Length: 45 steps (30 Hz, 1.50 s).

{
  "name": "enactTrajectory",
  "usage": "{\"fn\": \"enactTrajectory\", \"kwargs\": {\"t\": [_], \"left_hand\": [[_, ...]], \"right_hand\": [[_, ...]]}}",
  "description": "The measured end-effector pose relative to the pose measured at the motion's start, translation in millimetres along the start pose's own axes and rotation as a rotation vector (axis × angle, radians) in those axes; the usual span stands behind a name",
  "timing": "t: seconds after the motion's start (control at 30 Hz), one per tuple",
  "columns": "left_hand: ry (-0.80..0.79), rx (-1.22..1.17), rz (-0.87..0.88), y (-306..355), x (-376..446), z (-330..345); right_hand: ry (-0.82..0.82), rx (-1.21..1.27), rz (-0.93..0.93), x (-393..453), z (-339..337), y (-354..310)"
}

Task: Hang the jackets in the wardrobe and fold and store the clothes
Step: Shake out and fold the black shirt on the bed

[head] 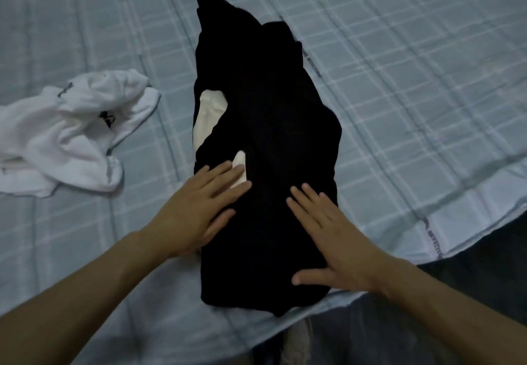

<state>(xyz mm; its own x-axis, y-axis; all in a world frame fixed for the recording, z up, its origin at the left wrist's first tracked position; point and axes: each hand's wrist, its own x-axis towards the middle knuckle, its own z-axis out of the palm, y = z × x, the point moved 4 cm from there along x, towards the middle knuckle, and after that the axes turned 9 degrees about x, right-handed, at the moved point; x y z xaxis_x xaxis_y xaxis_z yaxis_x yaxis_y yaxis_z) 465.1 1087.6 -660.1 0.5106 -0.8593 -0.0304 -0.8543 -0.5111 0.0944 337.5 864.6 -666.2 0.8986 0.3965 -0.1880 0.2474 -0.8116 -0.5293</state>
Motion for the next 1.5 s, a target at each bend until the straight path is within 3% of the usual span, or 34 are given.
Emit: {"fn": "enactTrajectory", "kwargs": {"t": [0.1,0.27,0.47,0.57,0.7,0.77,0.87,0.97,1.27,1.5], "left_hand": [[0.064,0.002,0.084,4.9,-39.3,5.7],[-0.086,0.097,0.044,14.3,-64.8,18.0],[0.124,0.058,0.207,30.5,-58.1,11.7],[0.152,-0.092,0.129,26.2,-57.5,10.8],[0.098,-0.39,-0.038,20.5,-48.6,-6.6],[0.077,-0.463,-0.108,17.4,-41.5,-17.3],[0.048,-0.545,-0.197,8.8,-27.4,-33.6],[0.027,-0.623,-0.229,0.7,-10.7,-55.2],[0.313,-0.772,-0.535,-62.3,55.2,-122.0],[0.476,-0.706,-0.752,-138.5,134.9,-138.5]], "right_hand": [[-0.044,-0.003,-0.071,-9.1,-6.1,4.5],[-0.079,-0.234,-0.107,-18.2,8.8,5.1],[0.034,-0.164,-0.131,-20.5,4.6,5.8],[0.083,-0.114,-0.125,-19.4,4.7,6.6],[-0.052,-0.109,-0.068,-17.4,-0.6,10.1],[-0.044,-0.081,-0.084,-16.7,-7.1,11.1],[0.102,0.073,-0.138,-13.1,-20.4,15.6],[0.297,0.334,-0.03,-5.8,-53.2,22.1],[0.694,0.623,0.204,65.0,-179.2,37.6],[0.844,0.766,0.365,159.7,-238.9,78.1]]}}
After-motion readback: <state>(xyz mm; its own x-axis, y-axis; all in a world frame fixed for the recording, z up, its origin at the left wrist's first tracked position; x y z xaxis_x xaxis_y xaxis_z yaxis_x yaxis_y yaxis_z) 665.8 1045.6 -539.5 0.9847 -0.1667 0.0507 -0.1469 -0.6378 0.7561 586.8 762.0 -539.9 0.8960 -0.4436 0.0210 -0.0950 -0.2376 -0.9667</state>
